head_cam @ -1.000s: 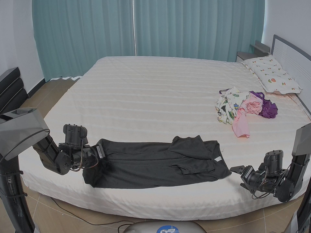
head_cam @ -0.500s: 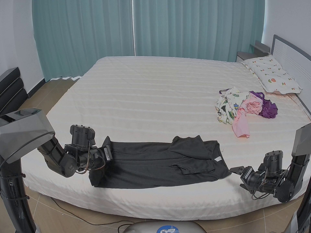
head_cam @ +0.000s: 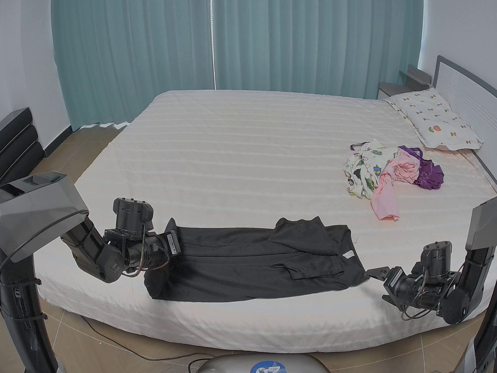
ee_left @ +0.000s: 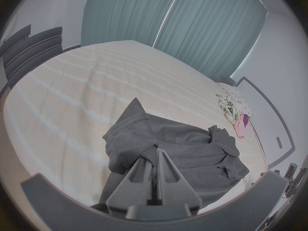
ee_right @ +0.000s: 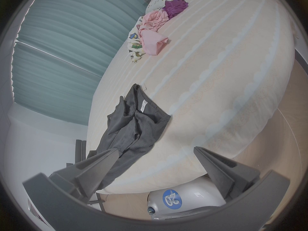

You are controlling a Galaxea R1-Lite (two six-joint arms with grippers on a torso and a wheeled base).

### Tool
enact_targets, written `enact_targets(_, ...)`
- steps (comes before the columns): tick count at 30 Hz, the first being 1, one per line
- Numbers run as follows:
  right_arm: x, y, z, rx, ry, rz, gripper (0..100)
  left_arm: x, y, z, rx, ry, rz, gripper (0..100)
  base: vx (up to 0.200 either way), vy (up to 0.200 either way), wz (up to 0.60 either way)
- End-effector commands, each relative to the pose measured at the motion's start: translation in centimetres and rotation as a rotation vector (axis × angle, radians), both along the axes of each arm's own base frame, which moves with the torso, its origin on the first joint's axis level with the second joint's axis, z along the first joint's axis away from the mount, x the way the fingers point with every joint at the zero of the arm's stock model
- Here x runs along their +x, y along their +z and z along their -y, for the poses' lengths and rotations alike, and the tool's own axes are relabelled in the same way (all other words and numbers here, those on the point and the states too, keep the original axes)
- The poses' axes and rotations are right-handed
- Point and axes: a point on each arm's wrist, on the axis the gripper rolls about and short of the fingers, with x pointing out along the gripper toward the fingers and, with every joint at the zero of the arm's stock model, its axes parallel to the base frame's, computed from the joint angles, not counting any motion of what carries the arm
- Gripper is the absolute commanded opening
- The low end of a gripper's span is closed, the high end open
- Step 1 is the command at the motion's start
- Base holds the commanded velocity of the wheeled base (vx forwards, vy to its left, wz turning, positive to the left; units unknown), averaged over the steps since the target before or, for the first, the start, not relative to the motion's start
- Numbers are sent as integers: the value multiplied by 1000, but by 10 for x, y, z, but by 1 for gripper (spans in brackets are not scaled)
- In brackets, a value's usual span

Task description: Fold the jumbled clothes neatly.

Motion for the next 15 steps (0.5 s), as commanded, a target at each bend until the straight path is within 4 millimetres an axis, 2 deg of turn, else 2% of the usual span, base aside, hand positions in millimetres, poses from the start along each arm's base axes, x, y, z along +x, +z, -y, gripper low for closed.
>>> enact_targets(1, 0, 0, 0, -1, -1, -1, 100, -2, -1, 0, 2, 1, -5, 0, 0, 0, 0)
enact_targets(6, 0, -1, 1, -1, -4, -1, 100, -3, -5, 1, 5, -2, -19, 0, 0, 0, 0)
enact_targets(10, 0, -1, 1, -1, -4, -1, 100, -5, 6, 8, 3, -18, 11, 0, 0, 0, 0)
enact_targets(15, 0, -1, 1, -1, -4, -1, 100, -8, 10, 15, 11, -28, 13, 0, 0, 0, 0)
